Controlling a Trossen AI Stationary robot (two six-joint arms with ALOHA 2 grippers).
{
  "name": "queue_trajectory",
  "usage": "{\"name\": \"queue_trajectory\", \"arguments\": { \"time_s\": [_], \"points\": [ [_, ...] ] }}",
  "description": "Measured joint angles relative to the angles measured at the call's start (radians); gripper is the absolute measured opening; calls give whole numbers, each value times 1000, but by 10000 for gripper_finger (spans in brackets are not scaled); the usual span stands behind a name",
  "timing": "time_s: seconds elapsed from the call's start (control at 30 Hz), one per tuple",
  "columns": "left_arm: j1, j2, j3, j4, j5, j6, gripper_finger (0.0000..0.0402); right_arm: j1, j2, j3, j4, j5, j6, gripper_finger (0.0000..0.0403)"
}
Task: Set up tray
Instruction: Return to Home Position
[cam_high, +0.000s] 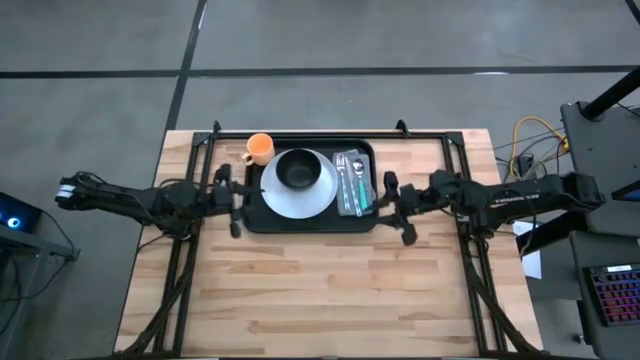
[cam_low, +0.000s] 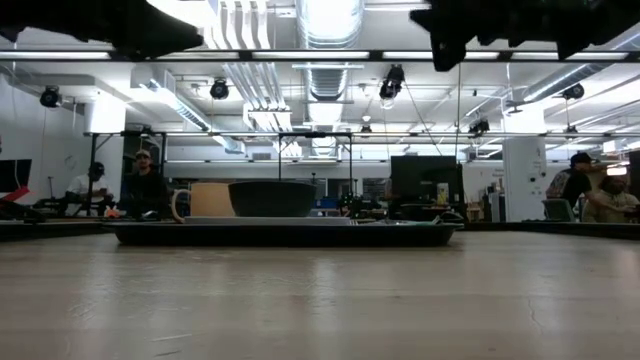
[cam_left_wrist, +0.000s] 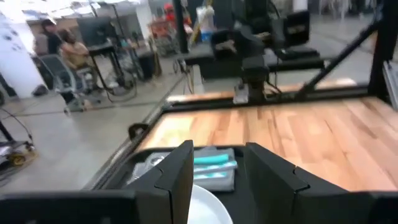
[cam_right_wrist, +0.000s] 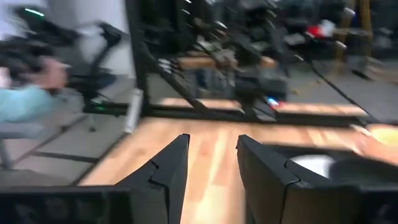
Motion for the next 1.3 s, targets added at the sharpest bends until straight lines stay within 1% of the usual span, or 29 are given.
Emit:
{"name": "queue_trajectory", "arguments": {
  "time_s": [0.07,0.13,0.27,0.37,0.47,0.53,0.63,0.73,0.87,0.97,1.1,1.17,1.3],
  "points": [
    [0,-80,-43,1,-5,0,124,-2,-14,-13,36,-82,-15,124],
    [0,-164,-91,-4,-5,0,124,-5,-29,-22,28,-129,-35,121],
    [0,-319,-185,-7,-8,-11,124,-15,-54,-26,-29,-135,-59,116],
    [1,-423,-242,0,-30,-86,124,-40,-71,-36,-76,-122,-53,116],
    [1,-518,-301,-21,-38,-105,124,-58,-89,-60,-74,-99,-38,118],
    [1,-563,-319,3,-39,-105,124,-65,-111,-88,-55,-93,-51,120],
    [2,-558,-328,-22,-43,-105,124,-64,-171,-141,8,-101,-55,123],
    [2,-520,-318,-9,-49,-108,124,-67,-295,-204,10,-105,-31,126],
    [3,-496,-311,-26,-48,-131,124,-65,-482,-294,-16,-98,58,123],
    [3,-486,-304,-16,-48,-132,124,-39,-591,-327,-86,-27,124,119],
    [3,-485,-305,-22,-48,-132,124,41,-658,-329,-233,111,120,113],
    [3,-489,-305,-38,-48,-133,124,96,-684,-330,-230,164,101,112],
    [3,-493,-305,-68,-48,-161,124,195,-761,-350,-234,234,63,112]
  ]
}}
